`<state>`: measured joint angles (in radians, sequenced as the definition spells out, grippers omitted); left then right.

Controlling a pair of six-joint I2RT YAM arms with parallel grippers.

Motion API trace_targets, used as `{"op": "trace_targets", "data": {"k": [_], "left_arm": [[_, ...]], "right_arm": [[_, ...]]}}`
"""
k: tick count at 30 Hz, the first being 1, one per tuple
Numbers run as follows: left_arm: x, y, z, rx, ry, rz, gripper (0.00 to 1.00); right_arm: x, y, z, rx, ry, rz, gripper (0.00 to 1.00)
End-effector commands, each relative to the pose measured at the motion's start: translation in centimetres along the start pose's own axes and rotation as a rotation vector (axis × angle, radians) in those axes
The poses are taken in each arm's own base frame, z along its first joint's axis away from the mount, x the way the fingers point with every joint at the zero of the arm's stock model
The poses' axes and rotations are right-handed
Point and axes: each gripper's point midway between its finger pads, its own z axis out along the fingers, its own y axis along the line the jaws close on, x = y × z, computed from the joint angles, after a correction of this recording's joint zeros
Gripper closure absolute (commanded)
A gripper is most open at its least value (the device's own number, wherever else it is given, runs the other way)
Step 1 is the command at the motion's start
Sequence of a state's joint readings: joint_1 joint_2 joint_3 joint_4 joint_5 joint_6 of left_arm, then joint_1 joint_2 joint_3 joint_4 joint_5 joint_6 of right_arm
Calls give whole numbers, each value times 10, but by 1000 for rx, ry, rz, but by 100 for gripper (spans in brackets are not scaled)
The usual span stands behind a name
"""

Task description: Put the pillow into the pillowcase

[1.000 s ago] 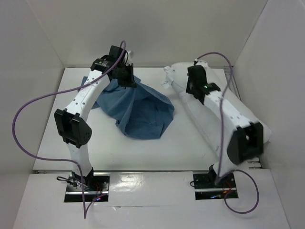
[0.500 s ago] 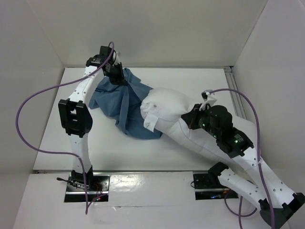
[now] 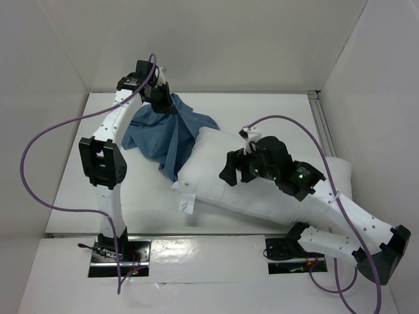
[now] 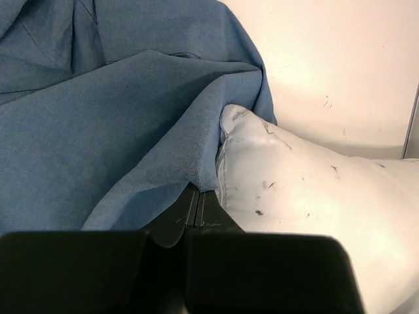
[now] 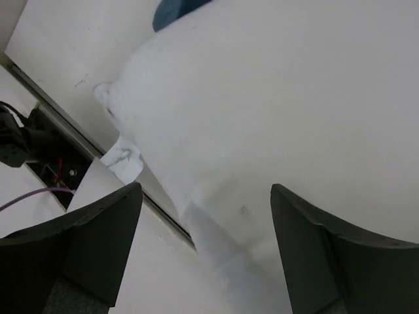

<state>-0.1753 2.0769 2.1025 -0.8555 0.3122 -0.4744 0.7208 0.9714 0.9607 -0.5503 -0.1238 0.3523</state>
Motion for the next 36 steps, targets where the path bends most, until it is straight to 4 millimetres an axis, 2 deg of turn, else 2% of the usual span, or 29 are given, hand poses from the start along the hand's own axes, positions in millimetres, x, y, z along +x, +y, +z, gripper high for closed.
{"op": "trace_targets", "data": {"k": [1,2,3,5,6,7,8,11,14,15,16,17,18,19,22,23,24,26,27,29,30,33,36], "left_arm": [[-12,-16,-31,32,-70,46,100],[-10,-15,-31,28,-62,43,100],[-10,-15,-31,28,-62,43,100],[-9,-16,-35,28,-63,52,100],[-8,-17,-38,29,-64,53,100],[-4,-16,-36,33,-50,49,100],[-4,-17,-40,35,-55,60,100],[2,-17,-46,34,-52,59,100],[5,-15,-51,24,-55,68,100],[6,-22,-56,34,-64,79,100],[9,-17,-53,19,-54,74,100],[11,-18,-56,20,-56,75,100],[11,-18,-56,20,-56,75,100],[10,-20,-61,23,-65,87,100],[9,-21,-64,26,-73,90,100],[9,-21,-64,26,-73,90,100],[9,-21,-64,26,-73,90,100],[9,-21,-64,26,-73,90,100],[9,-21,-64,26,-73,90,100],[9,-21,-64,26,-73,90,100],[10,-20,-61,23,-65,87,100],[6,-24,-63,38,-78,85,100],[4,-21,-58,30,-83,85,100]], "right_arm": [[-40,25,-9,-23,-127,-59,16],[-42,27,-3,-15,-124,-50,16],[-55,27,-2,6,-150,-36,16],[-61,25,8,49,-116,-8,3],[-70,29,27,79,-68,1,0],[-56,24,35,137,20,5,0],[-52,25,44,175,59,21,0],[-41,28,73,349,87,1,0],[-14,15,105,440,152,12,0],[-4,10,112,459,178,15,7],[6,5,125,449,219,-4,19],[16,6,128,434,253,-2,38],[15,9,130,411,259,-30,59],[17,7,127,412,261,-31,97],[9,20,110,316,229,-97,100],[3,22,96,294,195,-106,100],[2,37,92,202,193,-153,100],[-3,50,75,127,165,-186,100],[1,63,70,56,183,-211,100],[3,72,65,20,191,-269,100],[14,79,61,-9,227,-298,100],[13,93,55,-33,219,-332,100],[7,113,39,-83,179,-344,100]]}}
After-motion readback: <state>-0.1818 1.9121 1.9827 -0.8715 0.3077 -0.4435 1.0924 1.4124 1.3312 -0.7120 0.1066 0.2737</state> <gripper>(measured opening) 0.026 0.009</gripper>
